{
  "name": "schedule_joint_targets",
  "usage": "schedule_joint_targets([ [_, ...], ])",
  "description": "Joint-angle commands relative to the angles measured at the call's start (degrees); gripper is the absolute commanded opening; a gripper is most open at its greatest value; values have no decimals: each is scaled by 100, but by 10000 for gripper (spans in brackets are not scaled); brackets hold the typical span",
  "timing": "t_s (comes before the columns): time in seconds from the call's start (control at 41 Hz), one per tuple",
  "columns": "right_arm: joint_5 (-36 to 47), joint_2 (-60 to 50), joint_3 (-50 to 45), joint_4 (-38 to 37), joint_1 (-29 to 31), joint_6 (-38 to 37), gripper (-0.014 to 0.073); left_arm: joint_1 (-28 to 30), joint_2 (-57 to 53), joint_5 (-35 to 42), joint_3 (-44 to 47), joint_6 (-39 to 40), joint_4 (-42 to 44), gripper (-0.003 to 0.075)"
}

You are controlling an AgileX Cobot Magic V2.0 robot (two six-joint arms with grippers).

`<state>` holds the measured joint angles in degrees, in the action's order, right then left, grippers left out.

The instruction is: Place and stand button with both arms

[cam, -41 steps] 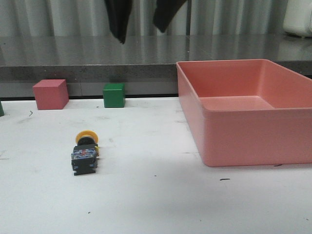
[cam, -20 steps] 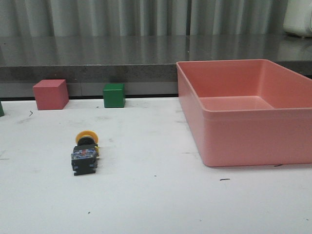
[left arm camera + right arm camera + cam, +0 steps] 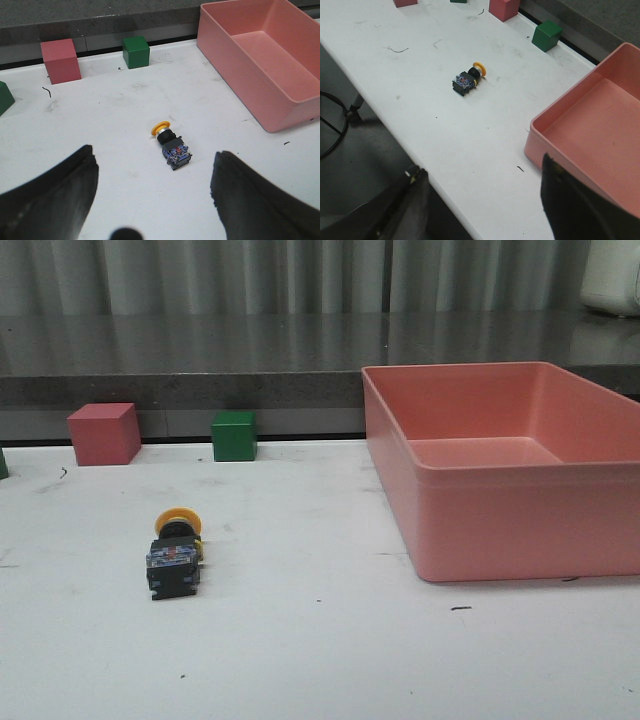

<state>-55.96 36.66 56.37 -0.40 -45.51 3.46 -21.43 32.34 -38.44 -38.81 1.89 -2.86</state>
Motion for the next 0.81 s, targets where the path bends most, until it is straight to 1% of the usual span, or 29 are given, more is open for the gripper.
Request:
schedule_joint_targets([
  [0.0, 378, 17, 141, 2, 12, 57, 500, -43, 38, 398, -165, 10, -59, 473],
  [0.537, 367, 17, 141, 2, 12, 57, 500, -43, 38, 421, -165, 10, -59, 474],
  [0.684, 367, 17, 141, 2, 12, 57, 500, -43, 166, 488, -165, 10, -296, 475],
  [0.757, 367, 17, 141, 2, 12, 57, 500, -43, 326, 375, -262, 10, -308, 493],
  [0.781, 367, 17, 141, 2, 12, 57, 500, -43, 434, 300, -345, 10, -308, 510],
])
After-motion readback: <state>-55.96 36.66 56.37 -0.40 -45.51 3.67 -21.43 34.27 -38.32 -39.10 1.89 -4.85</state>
